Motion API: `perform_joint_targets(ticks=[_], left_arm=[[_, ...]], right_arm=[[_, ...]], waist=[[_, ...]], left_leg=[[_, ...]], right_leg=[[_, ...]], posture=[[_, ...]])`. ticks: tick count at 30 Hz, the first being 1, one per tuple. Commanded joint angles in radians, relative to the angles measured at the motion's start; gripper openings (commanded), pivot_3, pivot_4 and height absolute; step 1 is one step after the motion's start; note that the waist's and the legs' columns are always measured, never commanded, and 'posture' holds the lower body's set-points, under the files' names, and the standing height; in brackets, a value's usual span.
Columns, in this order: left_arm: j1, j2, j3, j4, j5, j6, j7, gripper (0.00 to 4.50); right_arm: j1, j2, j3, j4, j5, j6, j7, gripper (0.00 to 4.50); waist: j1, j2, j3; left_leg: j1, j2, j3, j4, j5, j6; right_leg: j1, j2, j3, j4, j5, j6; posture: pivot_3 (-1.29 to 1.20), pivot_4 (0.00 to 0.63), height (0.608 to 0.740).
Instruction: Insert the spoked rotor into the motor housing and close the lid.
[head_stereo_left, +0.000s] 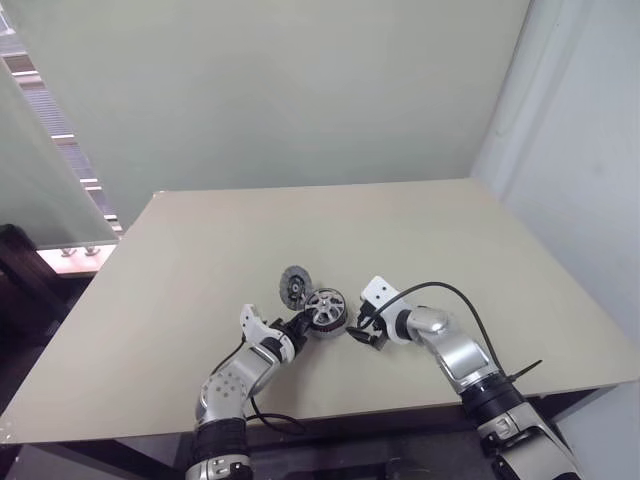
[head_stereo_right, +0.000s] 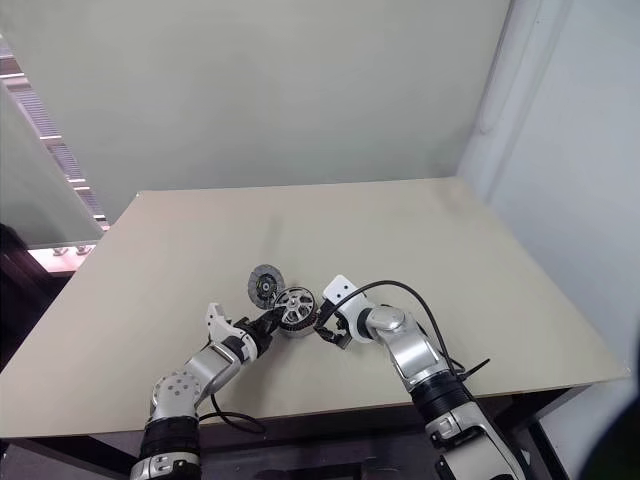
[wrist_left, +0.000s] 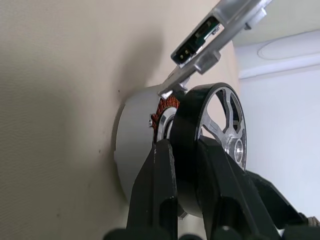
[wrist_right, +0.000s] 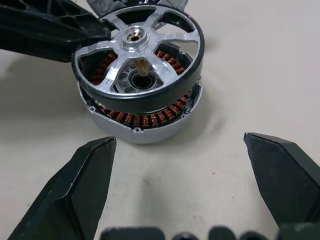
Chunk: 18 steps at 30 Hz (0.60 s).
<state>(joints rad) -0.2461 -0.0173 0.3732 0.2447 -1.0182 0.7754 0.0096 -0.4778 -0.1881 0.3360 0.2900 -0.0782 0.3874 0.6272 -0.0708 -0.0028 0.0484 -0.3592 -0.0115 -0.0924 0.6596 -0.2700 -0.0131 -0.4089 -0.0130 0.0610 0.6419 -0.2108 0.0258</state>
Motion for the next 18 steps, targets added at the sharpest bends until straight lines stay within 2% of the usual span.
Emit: perform_joint_targets(ticks=[1,17,18], left_arm=[[-0.008,-0.004,0.002,-0.024,0.018,0.002,0.010,0.19],[-0.018,-0.019,0.010,-0.064,0.025,0.018,0.035,0.19],[-0.020,-0.018,0.010,-0.065,0.026,0.020,0.038,0.54]], right_arm=[[-0.021,0.004,-0.022,-0.033,0.011,-0.010,-0.010,4.50],[-0.026,0.010,-0.021,-0.012,0.009,-0.020,-0.023,4.50],[-0.027,0.011,-0.021,-0.010,0.009,-0.021,-0.023,4.50]], waist=[[0.000,0.000,0.000],[0.000,0.000,0.000],[0.000,0.000,0.000]], left_leg=[[0.000,0.000,0.000,0.000,0.000,0.000],[0.000,0.000,0.000,0.000,0.000,0.000],[0.000,0.000,0.000,0.000,0.000,0.000]], right_leg=[[0.000,0.000,0.000,0.000,0.000,0.000],[0.000,0.000,0.000,0.000,0.000,0.000],[0.000,0.000,0.000,0.000,0.000,0.000]], posture=[[0.00,0.000,0.740],[0.00,0.000,0.740],[0.00,0.000,0.740]])
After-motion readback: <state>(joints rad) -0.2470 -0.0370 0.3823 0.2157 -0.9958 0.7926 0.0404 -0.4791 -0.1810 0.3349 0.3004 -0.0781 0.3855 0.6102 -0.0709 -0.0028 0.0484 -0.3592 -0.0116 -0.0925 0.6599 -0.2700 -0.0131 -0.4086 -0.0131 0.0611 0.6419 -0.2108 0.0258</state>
